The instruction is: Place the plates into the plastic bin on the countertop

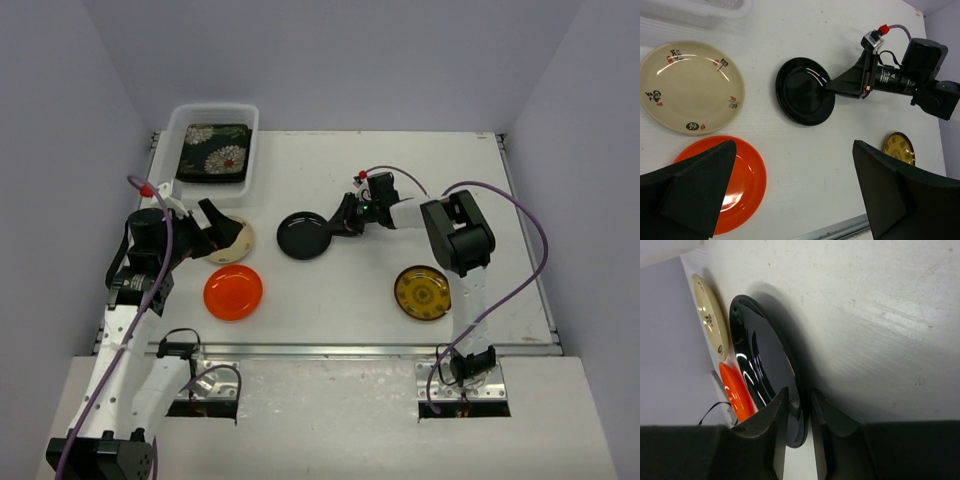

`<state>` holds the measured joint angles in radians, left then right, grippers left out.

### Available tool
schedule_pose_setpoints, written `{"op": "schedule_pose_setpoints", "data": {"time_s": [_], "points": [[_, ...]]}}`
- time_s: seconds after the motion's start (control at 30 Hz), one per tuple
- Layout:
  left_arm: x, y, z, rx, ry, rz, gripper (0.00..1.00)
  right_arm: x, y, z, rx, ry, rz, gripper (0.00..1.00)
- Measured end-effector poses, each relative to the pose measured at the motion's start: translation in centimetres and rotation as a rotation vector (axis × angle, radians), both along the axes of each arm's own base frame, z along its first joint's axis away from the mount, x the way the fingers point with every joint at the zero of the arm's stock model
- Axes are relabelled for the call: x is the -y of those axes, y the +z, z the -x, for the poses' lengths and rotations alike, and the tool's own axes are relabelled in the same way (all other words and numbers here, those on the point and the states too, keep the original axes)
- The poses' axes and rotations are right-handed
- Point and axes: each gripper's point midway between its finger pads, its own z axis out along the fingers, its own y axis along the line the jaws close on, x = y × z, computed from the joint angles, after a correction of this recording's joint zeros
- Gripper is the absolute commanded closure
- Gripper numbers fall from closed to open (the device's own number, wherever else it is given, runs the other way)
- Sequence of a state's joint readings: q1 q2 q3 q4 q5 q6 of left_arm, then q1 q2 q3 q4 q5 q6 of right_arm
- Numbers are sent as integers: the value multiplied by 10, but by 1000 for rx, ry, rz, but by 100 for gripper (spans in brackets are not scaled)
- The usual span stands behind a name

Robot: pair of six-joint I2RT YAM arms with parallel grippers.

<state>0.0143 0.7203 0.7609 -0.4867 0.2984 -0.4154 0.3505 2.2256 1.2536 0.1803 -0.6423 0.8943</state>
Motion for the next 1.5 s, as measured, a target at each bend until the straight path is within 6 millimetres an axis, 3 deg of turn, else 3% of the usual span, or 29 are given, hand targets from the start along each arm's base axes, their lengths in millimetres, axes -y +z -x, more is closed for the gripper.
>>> {"op": "schedule_pose_setpoints", "data": {"time_s": [0.03,0.2,0.3,0.5,0.63,0.67,0.73,0.83,0.9,0.97,1.0,1.07,1.1,1.2,1.3,1.4,1.5], "points": [[0,-2,0,-5,-4,-4,0,-1,-1,-1,-3,-1,-1,100],[0,-22,-5,-80,-12,-10,0,1,-3,3,10,-7,3,100],[11,-41,-10,-159,-50,23,0,15,-8,27,1,-25,56,100],[71,-93,-6,-329,-251,128,6,48,35,77,70,-10,157,100],[108,-112,-1,-397,-368,195,17,46,83,88,185,58,105,100],[116,-114,0,-402,-394,210,20,43,93,90,208,74,82,100],[130,-112,-3,-385,-439,235,50,39,106,98,227,110,34,100],[146,-112,-6,-382,-482,267,85,36,113,114,216,152,-22,100],[151,-112,-9,-385,-495,279,100,35,112,121,201,166,-38,100],[155,-111,-10,-389,-508,300,100,36,109,125,190,169,-38,84],[157,-107,-11,-384,-513,309,100,37,107,126,185,167,-37,61],[157,-102,-16,-363,-504,297,100,37,108,127,181,163,-44,3],[157,-101,-19,-358,-493,288,100,37,109,127,182,160,-47,1],[143,-95,-40,-346,-381,249,100,44,113,127,203,121,-25,1],[102,-75,-77,-300,-195,248,100,58,113,127,218,64,2,1],[29,-44,-120,-209,91,276,100,77,103,132,206,4,35,1],[-49,-18,-145,-109,372,312,100,90,90,143,177,-31,66,1]]}}
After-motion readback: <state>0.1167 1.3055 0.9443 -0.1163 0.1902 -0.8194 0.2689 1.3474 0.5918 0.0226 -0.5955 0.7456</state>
